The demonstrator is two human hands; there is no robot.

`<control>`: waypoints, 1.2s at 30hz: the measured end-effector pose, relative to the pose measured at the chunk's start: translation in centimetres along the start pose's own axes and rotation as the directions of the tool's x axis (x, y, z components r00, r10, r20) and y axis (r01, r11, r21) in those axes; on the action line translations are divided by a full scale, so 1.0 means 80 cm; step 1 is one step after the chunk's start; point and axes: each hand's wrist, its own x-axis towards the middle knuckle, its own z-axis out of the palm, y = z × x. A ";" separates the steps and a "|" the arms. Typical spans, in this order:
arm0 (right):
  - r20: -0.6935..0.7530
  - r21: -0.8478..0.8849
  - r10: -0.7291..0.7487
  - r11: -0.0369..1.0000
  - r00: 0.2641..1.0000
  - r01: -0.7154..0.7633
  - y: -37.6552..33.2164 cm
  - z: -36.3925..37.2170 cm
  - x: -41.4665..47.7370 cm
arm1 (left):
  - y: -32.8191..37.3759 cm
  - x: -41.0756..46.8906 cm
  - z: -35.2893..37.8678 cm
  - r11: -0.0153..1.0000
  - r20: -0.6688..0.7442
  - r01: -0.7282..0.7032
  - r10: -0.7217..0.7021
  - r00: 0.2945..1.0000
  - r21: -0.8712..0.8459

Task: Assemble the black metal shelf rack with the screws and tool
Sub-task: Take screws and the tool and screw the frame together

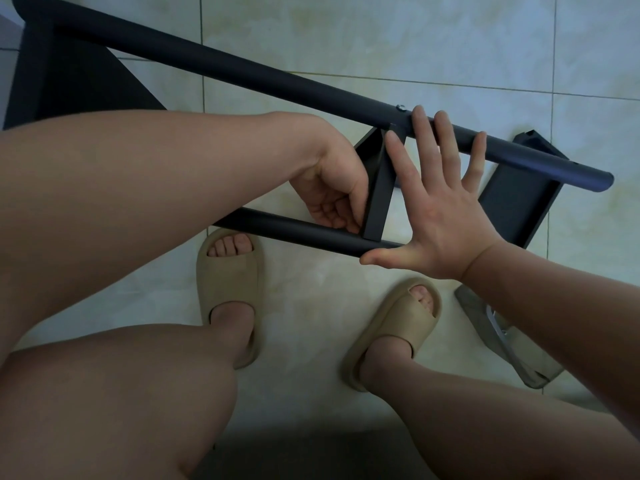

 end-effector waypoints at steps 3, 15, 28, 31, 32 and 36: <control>-0.006 0.001 -0.001 1.000 1.000 0.001 0.000 0.000 0.000 | -0.002 0.000 0.001 1.000 -0.011 -0.020 0.020 1.000 -0.016; -0.011 -0.002 -0.003 1.000 1.000 0.003 0.002 0.002 0.000 | -0.009 0.001 -0.002 0.995 0.076 -0.028 0.035 0.997 -0.098; -0.027 0.007 -0.013 1.000 1.000 0.013 0.003 0.003 0.000 | -0.014 0.001 -0.004 0.993 0.099 -0.067 0.076 0.992 -0.097; -0.029 0.003 -0.015 1.000 0.999 0.015 0.002 0.002 0.001 | -0.009 -0.001 -0.004 0.997 0.090 -0.052 0.056 0.994 -0.047; -0.031 0.001 -0.015 1.000 0.999 0.016 0.002 0.002 0.001 | -0.008 0.000 -0.004 0.998 0.080 -0.055 0.058 0.995 -0.036; -0.032 -0.002 -0.019 1.000 0.999 0.019 0.002 0.003 0.000 | -0.011 0.003 -0.001 0.990 0.036 -0.120 0.123 0.992 -0.068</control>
